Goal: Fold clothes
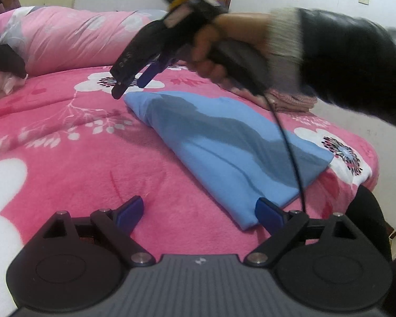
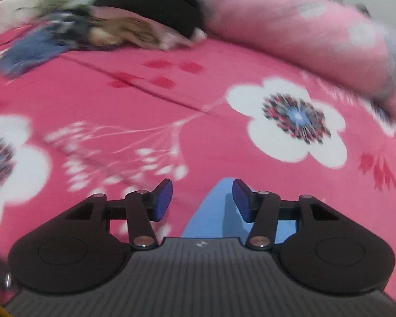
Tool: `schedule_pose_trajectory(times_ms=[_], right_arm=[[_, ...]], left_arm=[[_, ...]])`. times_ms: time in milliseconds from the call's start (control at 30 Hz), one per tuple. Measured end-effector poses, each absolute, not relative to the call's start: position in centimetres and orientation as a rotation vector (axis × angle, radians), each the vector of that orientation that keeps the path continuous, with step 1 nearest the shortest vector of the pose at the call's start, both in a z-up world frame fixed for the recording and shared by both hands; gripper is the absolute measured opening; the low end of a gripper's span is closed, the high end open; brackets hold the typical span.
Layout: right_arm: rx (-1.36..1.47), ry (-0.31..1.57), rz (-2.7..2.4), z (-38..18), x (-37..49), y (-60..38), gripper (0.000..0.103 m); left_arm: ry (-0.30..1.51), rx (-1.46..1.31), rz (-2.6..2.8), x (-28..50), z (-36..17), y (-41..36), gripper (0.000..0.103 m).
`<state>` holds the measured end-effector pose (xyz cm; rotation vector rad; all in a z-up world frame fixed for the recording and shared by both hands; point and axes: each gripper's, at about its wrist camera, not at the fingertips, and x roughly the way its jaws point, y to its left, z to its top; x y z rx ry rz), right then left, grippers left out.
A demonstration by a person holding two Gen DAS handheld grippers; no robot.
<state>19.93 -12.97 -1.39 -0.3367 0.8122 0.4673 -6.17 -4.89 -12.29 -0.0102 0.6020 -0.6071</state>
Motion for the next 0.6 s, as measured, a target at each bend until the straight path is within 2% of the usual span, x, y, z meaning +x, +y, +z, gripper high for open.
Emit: schedule_pose_trajectory(times_ms=[100,133,167,400,600], right_arm=[[-0.321,0.885,0.418,-2.3,22.3,-13.1,0.05],[-0.323,0.902,0.413,-2.7,22.6,-13.2,0.041],[-0.324,0.918,0.407,-3.1,23.0,-13.3,0.005],[-0.187,0.76,0.338,-2.1,21.3,-14.1,0.003],[-0.064,0.687,0.34,-2.6,22.4,-14.6,0.011]], left_arm=[[0.6,-0.023,-0.615,-6.2,-12.3,-4.7,0.092],[0.599,-0.028,-0.619,-6.2,-12.3,-4.6,0.092],[0.597,-0.034,-0.622,-6.1,-12.4,-4.5,0.092],[0.594,-0.048,-0.641,-6.0,-12.5,-4.2,0.092],[0.591,-0.049,-0.645,-6.1,-12.5,-4.1,0.092]])
